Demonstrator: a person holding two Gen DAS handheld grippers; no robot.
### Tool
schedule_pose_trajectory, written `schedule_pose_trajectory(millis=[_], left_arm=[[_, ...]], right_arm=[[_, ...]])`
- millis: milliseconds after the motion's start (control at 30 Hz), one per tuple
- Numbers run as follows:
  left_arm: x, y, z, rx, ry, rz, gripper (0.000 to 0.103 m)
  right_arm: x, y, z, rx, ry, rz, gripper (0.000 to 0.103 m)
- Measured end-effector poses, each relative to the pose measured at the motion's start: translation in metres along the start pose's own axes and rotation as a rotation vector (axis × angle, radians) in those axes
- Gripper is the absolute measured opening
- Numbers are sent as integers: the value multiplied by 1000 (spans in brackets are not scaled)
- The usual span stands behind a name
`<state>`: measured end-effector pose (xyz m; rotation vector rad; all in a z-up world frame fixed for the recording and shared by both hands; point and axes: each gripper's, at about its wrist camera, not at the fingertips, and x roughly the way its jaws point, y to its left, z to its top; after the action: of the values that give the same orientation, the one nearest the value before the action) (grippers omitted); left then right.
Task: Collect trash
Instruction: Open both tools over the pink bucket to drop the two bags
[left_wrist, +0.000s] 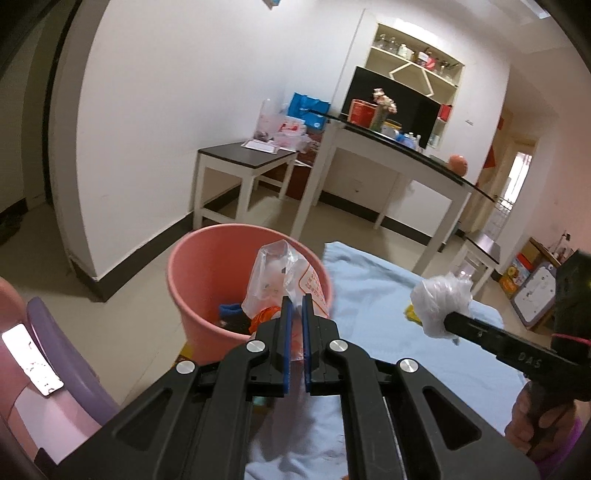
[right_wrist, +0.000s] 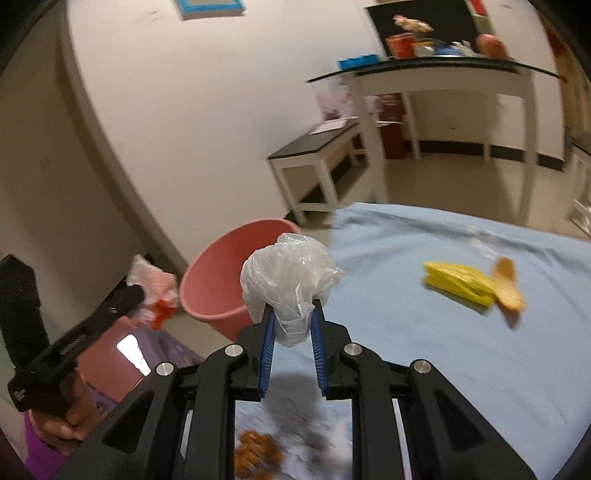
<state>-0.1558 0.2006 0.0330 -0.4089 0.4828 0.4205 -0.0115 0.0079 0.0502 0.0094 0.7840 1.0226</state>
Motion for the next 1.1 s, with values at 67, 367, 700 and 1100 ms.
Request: schedule_pose_trajectory(millis=[67,367,700,1100], left_arm=[[6,7,0,-10,4,13,4],[31,39,5,-64,37,42,4],[58,61,7,-106,64,52,4],[72,59,5,-92,102,45,33]], right_arm=[[12,13,6,-28,5,19,18],[70,40,15,-15,67,75,18],[127,43,18,-5,132,65,19],[147,36,14,19,163,50,26]])
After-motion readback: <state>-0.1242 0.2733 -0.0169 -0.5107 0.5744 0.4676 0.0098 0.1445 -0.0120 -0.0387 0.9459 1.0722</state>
